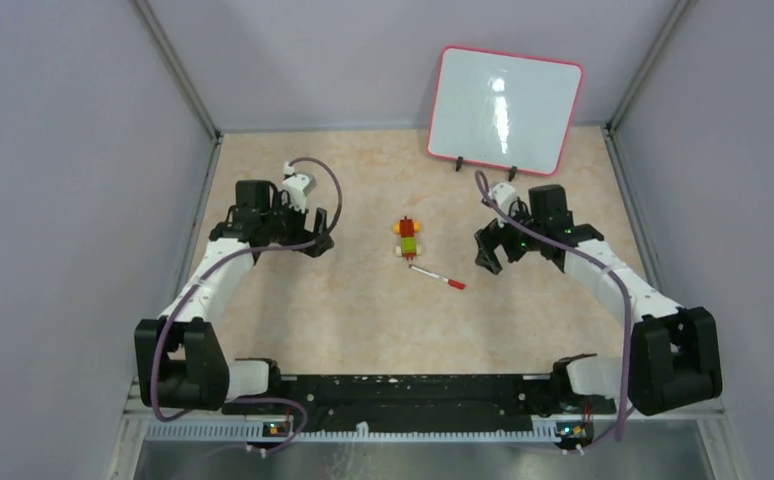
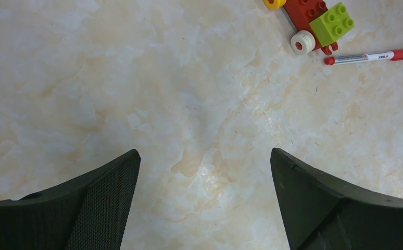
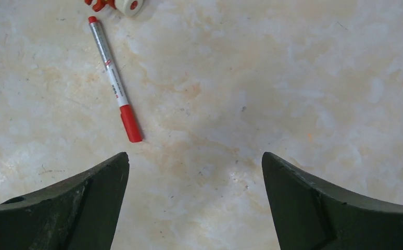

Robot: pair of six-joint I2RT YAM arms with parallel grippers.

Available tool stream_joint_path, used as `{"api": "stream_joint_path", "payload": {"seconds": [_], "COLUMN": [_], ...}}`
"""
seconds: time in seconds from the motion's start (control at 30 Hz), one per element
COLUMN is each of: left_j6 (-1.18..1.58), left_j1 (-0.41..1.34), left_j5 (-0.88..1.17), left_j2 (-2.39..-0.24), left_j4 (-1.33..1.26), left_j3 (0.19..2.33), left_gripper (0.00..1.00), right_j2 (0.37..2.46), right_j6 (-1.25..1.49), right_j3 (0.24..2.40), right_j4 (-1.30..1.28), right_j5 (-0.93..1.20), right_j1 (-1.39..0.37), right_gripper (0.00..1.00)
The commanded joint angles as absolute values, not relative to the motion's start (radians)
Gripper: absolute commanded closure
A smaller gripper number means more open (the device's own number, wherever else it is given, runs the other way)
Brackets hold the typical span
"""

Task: Write a sentence on the whiteboard
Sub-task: Pick up the whiteboard marker from the center of the board.

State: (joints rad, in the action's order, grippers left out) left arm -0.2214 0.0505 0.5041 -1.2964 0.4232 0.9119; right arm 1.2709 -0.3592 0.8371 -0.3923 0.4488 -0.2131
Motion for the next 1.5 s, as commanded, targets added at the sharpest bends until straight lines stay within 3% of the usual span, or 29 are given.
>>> {"api": "stream_joint_path", "payload": {"seconds": [0.0, 0.13, 0.23, 0.63, 1.07, 1.23, 1.47], "left_j6": [-0.186, -0.167, -0.154, -0.131, -0.128, -0.118, -0.090], "left_j1": [0.048, 0.048, 0.048, 0.048, 0.048, 0.048, 0.090], "left_j5": [0.524, 0.545, 0.543, 0.516, 0.505, 0.501, 0.474], "left_j2": [-1.234, -1.224, -1.223, -1.203, -1.219, -1.243, -1.351], "left_j4": [0.367, 0.367, 0.378, 0.383, 0.386, 0.375, 0.335], "left_j3": [0.915, 0.925, 0.938, 0.946, 0.957, 0.970, 1.053], "left_gripper": [0.01, 0.01, 0.01, 0.01, 0.01, 0.01, 0.01], "right_j2": [1.285, 1.335, 1.395, 1.640, 1.685, 1.645, 1.533], "right_j6": [-0.436, -0.490, -0.511, -0.461, -0.465, -0.477, -0.550], "right_j3": [0.829, 0.835, 0.866, 1.026, 0.969, 0.870, 0.779], "right_j4": [-0.384, -0.378, -0.384, -0.331, -0.359, -0.374, -0.441], "right_j5": [0.377, 0.238, 0.164, 0.100, 0.028, 0.019, 0.031], "right_j1": [-0.327, -0.465, -0.557, -0.711, -0.711, -0.640, -0.412], "right_gripper": [0.06, 0.10, 0.19, 0.40, 0.62, 0.86, 0.90]}}
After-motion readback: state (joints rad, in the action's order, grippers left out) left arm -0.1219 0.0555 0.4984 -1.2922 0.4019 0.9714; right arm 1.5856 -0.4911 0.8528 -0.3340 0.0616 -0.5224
